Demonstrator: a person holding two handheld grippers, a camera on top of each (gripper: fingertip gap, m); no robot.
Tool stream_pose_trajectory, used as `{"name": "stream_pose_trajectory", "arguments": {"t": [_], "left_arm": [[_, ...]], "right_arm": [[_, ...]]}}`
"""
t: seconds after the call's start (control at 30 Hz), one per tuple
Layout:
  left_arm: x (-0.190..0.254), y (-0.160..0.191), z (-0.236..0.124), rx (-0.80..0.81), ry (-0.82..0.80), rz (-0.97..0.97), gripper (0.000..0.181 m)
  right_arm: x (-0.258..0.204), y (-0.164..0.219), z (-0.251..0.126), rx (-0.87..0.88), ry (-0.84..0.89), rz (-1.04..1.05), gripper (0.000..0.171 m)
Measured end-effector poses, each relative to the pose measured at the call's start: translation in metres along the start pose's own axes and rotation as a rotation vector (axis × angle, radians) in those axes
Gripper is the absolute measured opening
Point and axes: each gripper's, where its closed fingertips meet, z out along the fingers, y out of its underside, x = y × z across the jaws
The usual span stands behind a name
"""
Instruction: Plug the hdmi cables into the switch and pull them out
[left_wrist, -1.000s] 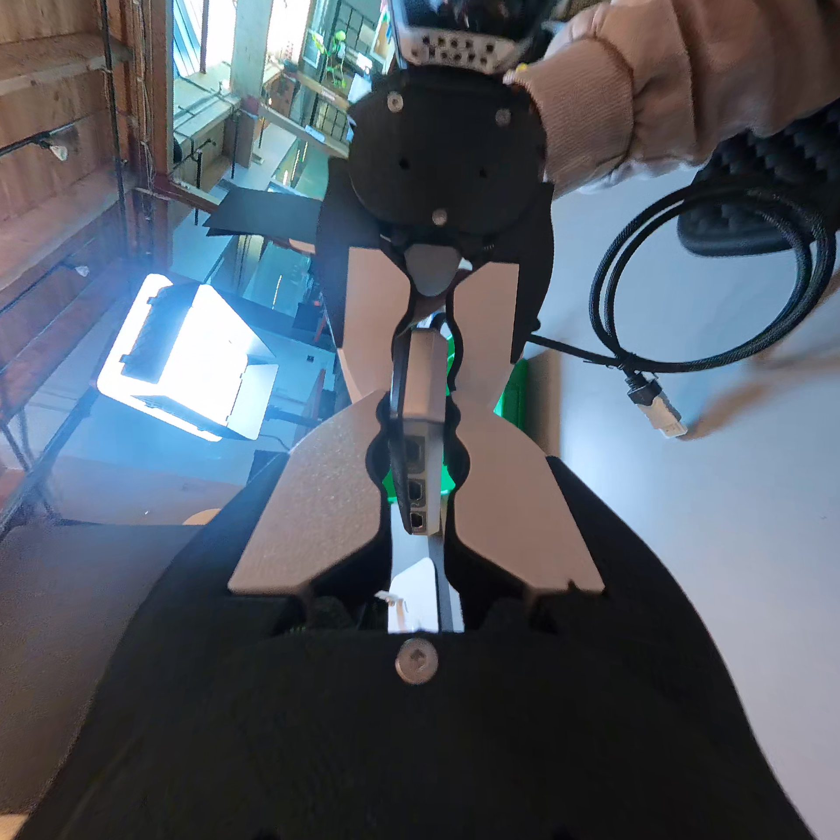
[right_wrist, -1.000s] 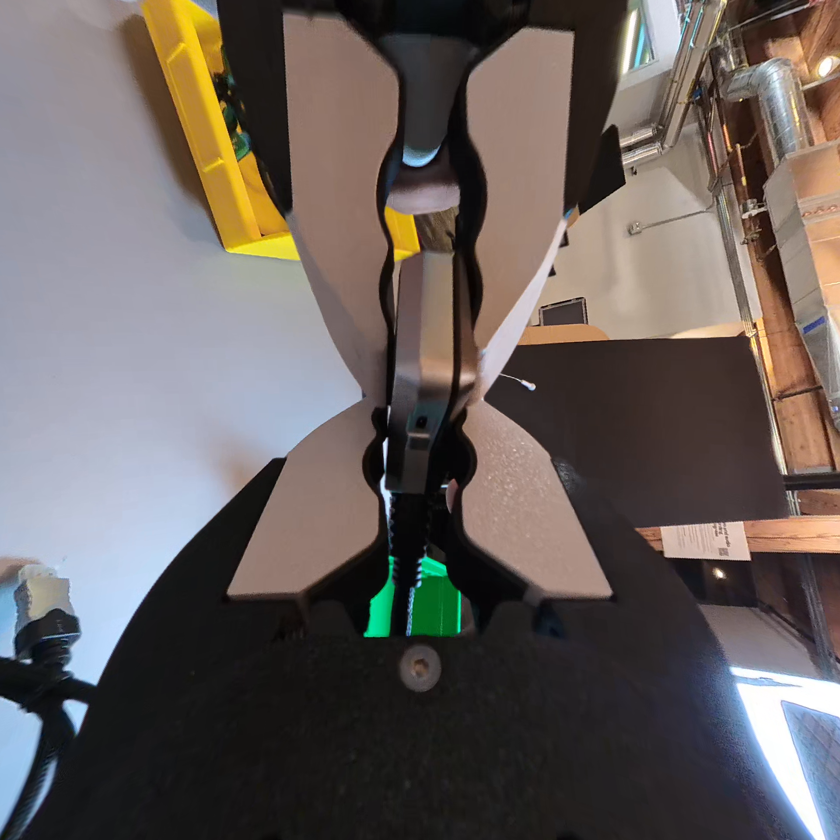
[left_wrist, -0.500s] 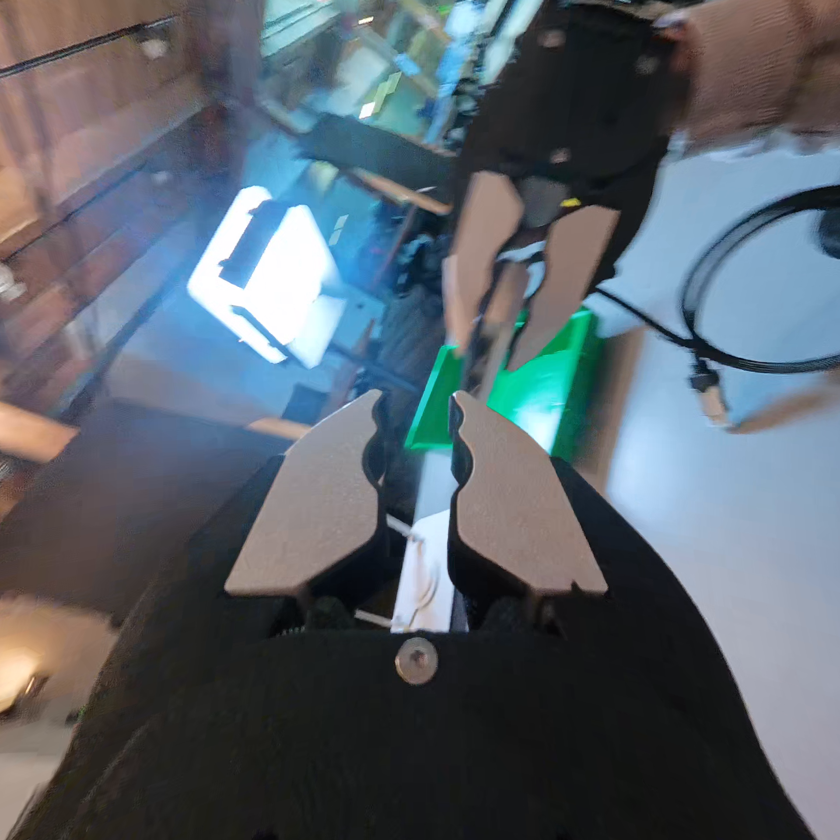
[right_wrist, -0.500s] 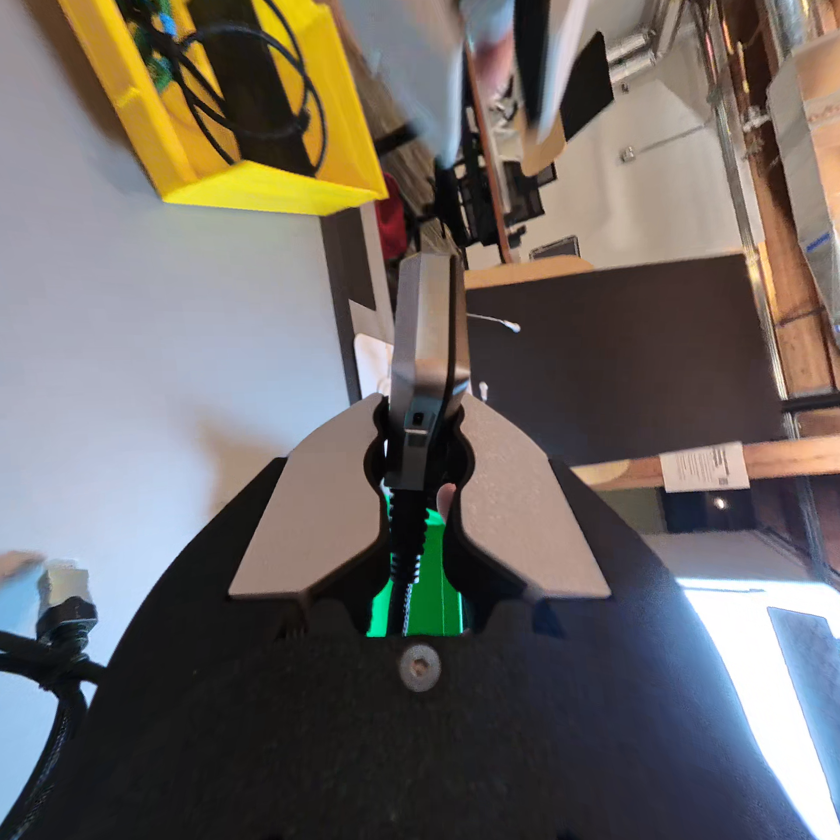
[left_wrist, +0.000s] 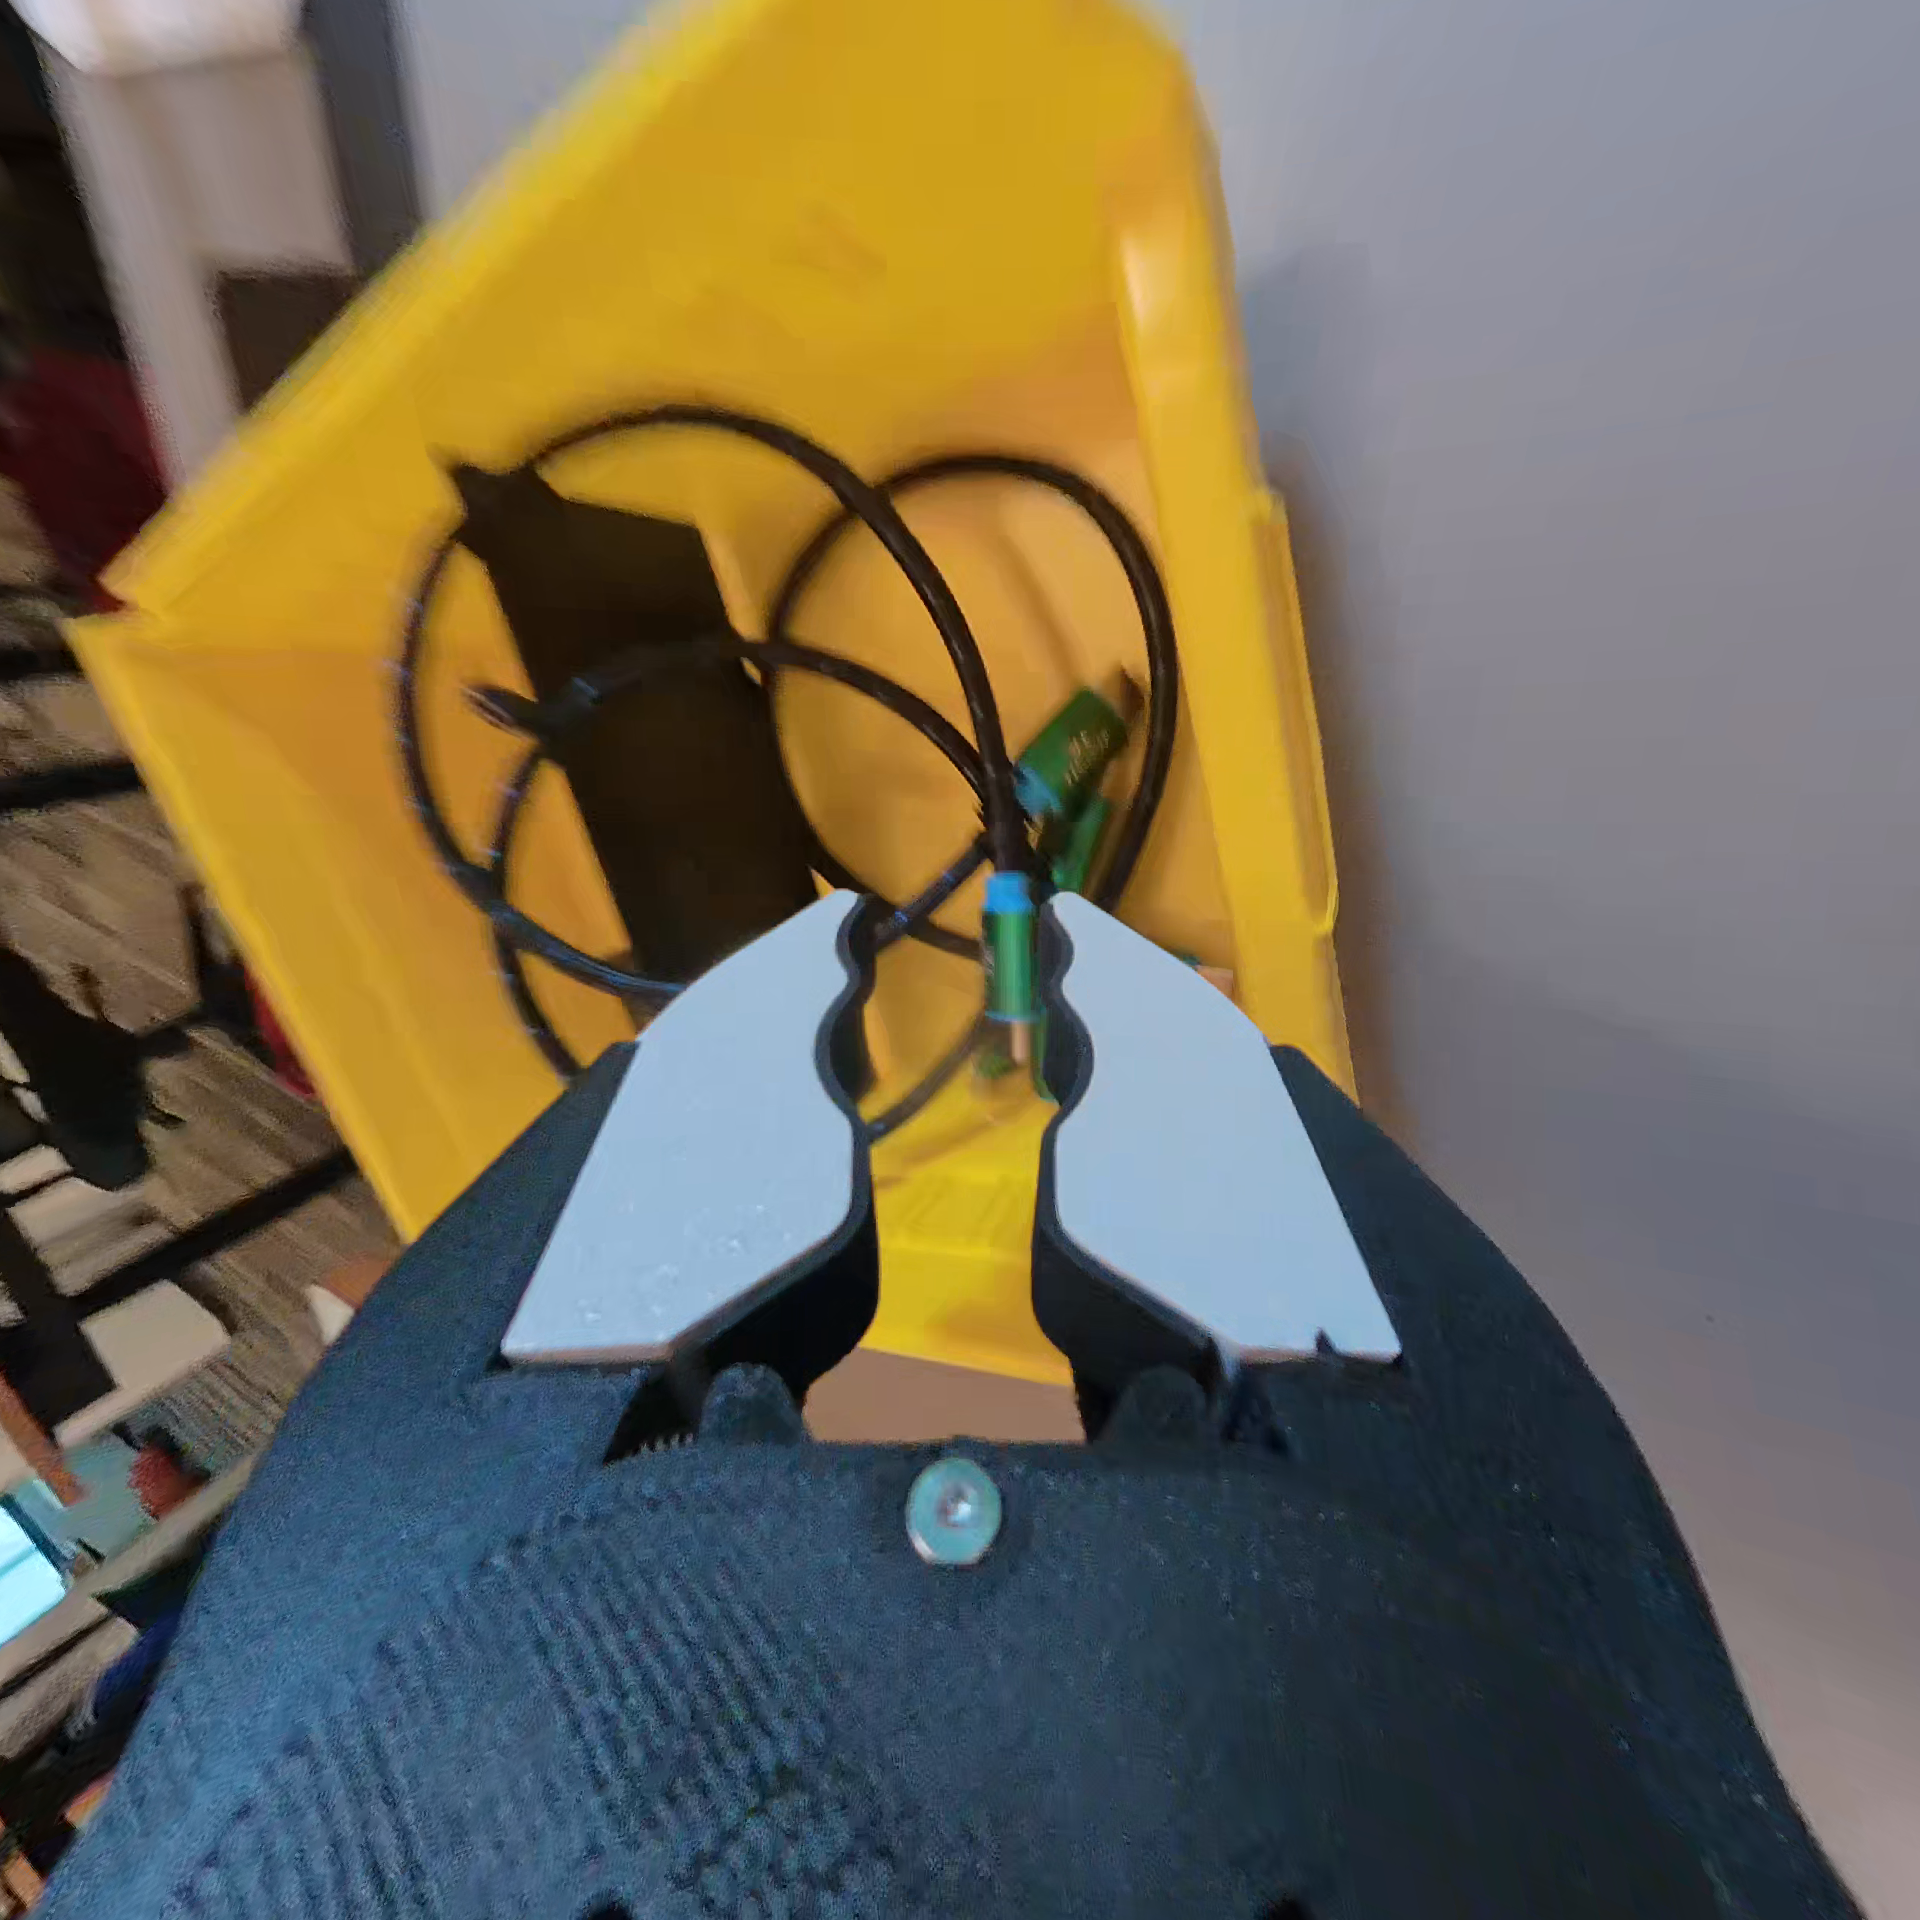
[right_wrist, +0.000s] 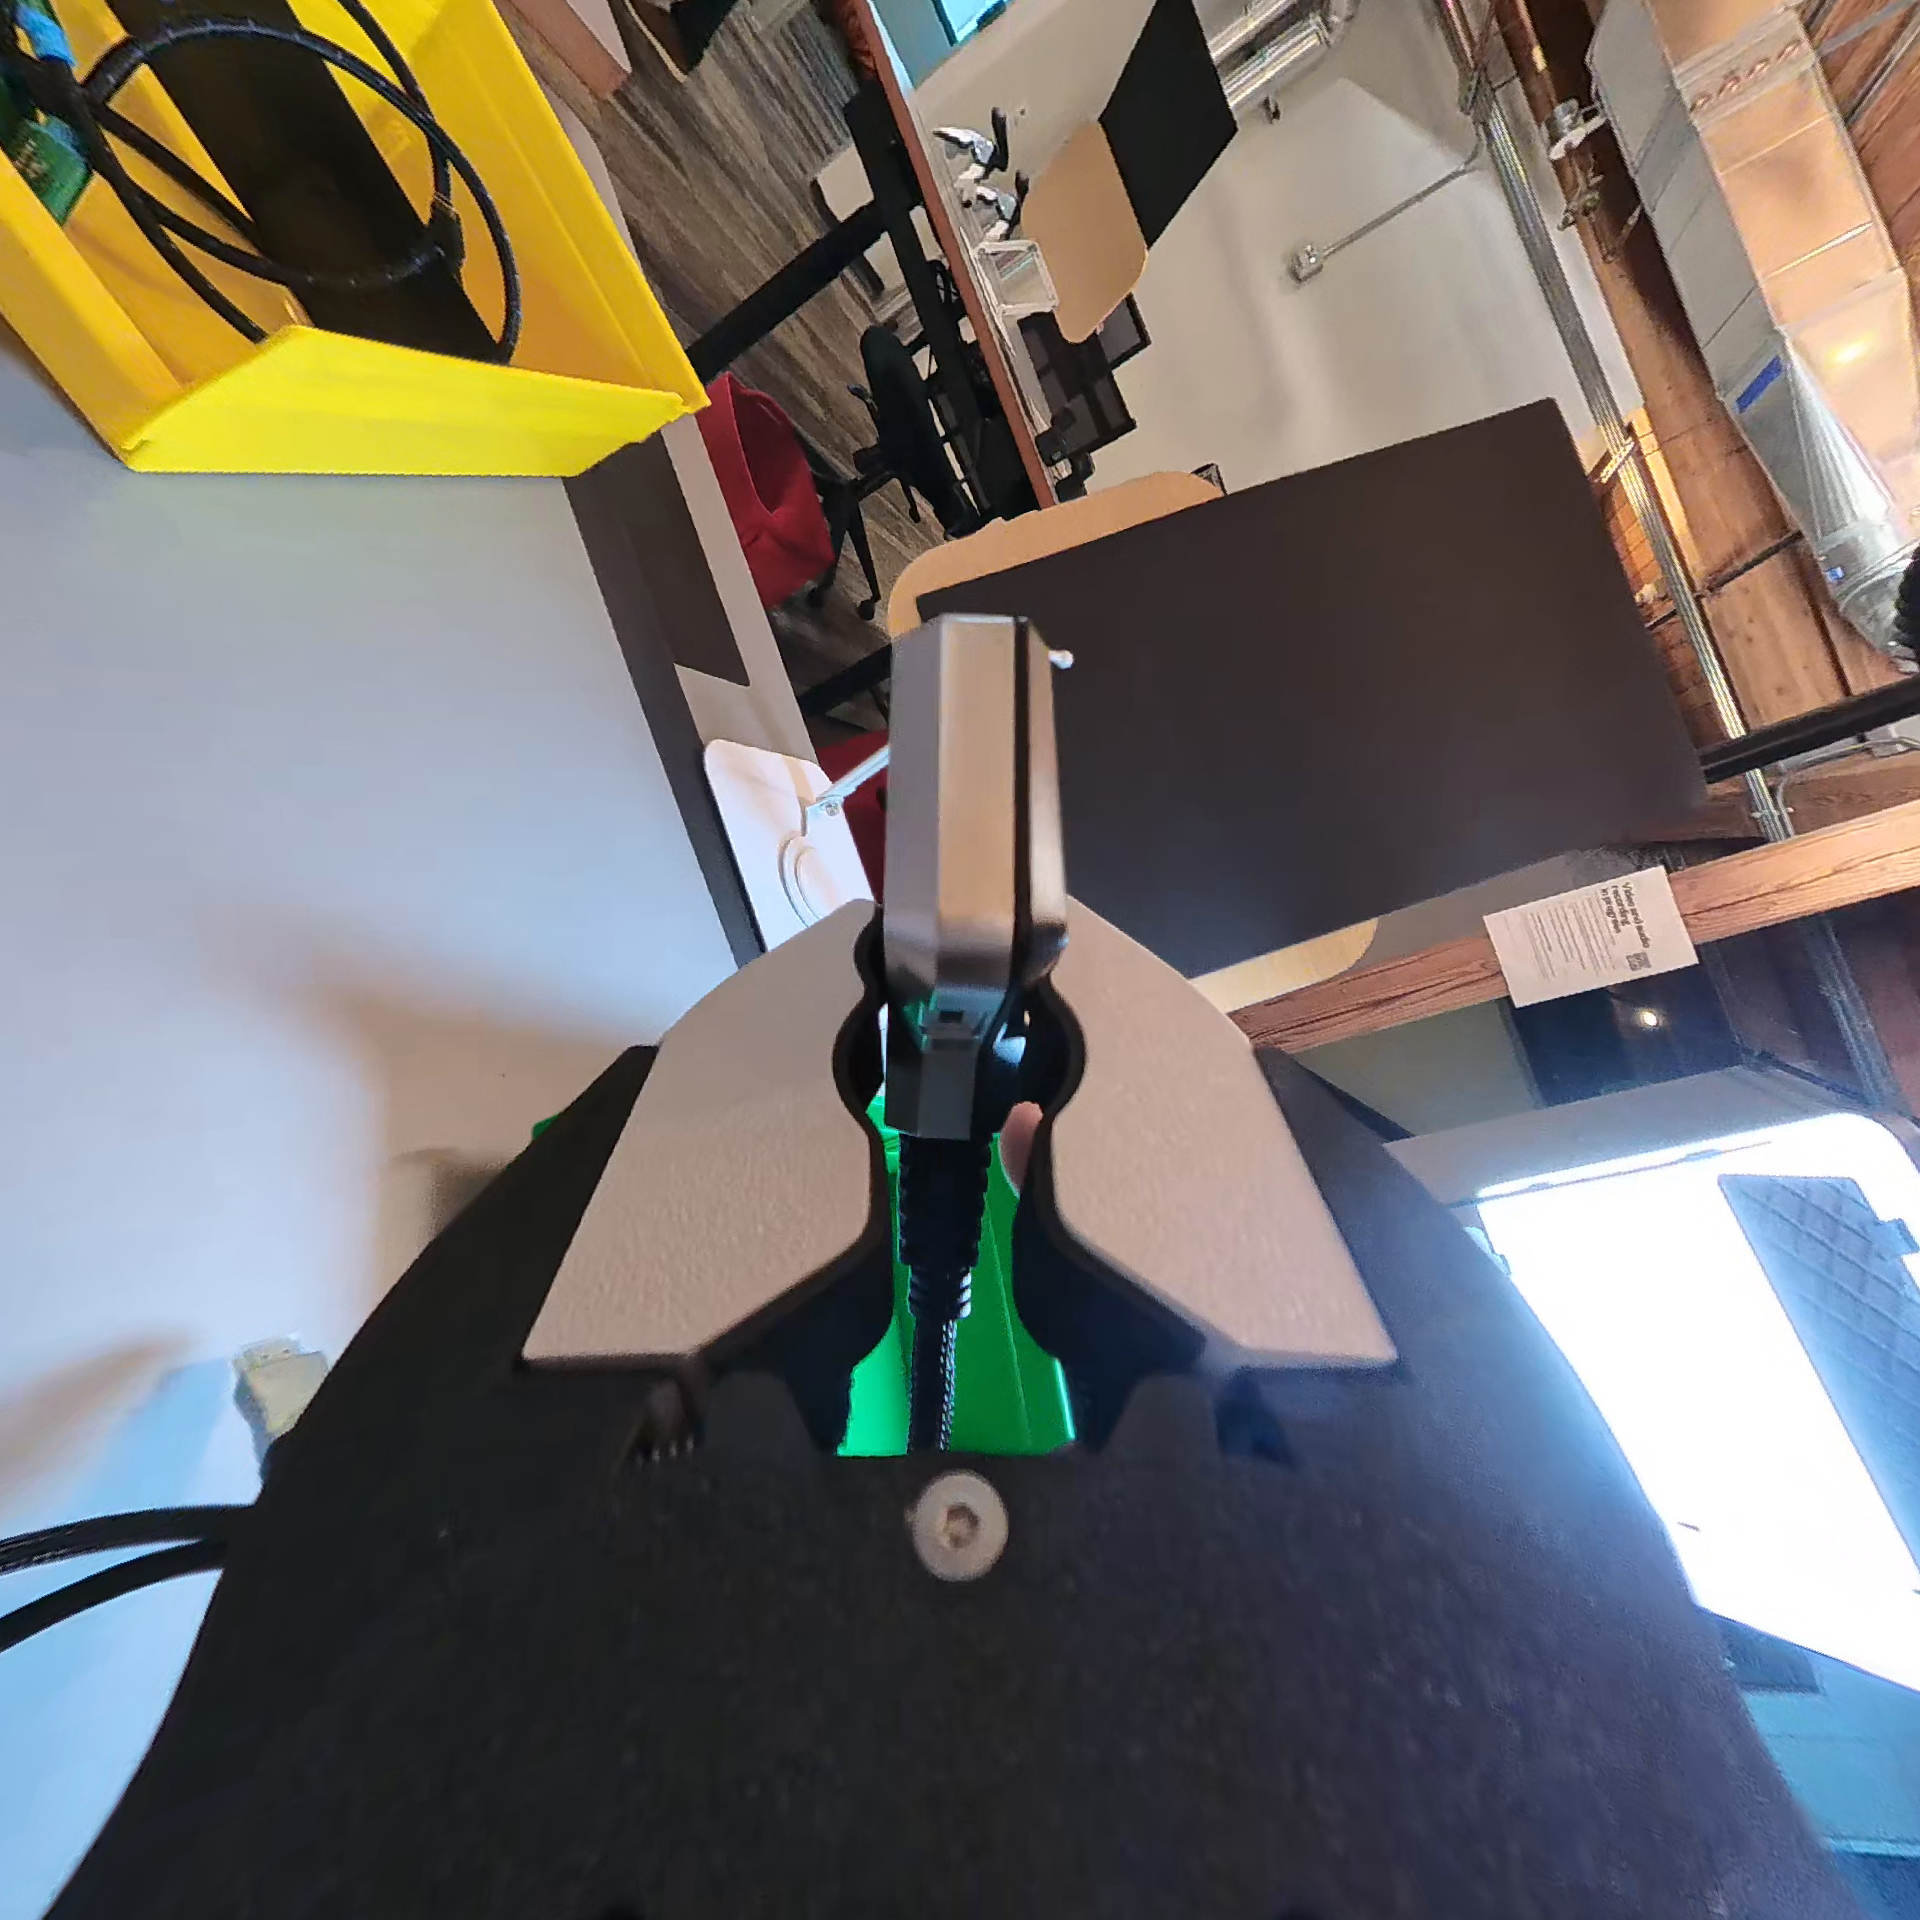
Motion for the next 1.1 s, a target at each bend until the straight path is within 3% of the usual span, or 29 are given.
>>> {"name": "stream_pose_trajectory", "arguments": {"t": [0.03,0.1,0.17,0.27,0.43,0.57,0.87,1.1], "left_arm": [[0.006,0.011,0.011,-0.038,0.038,-0.016,0.031],[0.011,0.029,0.031,-0.112,0.074,-0.023,0.03],[0.01,0.041,0.039,-0.189,0.064,0.024,0.014],[0.002,0.027,0.019,-0.138,0.03,0.029,0.013],[-0.022,-0.023,-0.058,0.14,-0.121,-0.016,0.012],[-0.006,-0.083,-0.096,0.417,-0.132,-0.055,0.012],[0.079,-0.2,-0.069,0.741,0.044,-0.091,0.012],[0.088,-0.253,-0.088,0.987,0.127,-0.149,0.012]], "right_arm": [[-0.001,0.0,0.001,0.0,-0.004,-0.001,0.023],[-0.003,0.001,0.002,-0.005,-0.009,-0.005,0.023],[-0.003,0.003,0.002,-0.01,-0.007,-0.006,0.023],[0.001,0.007,0.001,-0.014,0.002,0.004,0.023],[0.005,0.005,-0.002,-0.003,0.014,0.015,0.023],[0.007,-0.001,-0.006,0.014,0.023,0.009,0.023],[0.009,-0.001,-0.009,0.015,0.028,0.012,0.023],[0.01,0.002,-0.008,0.015,0.027,0.015,0.023]]}}
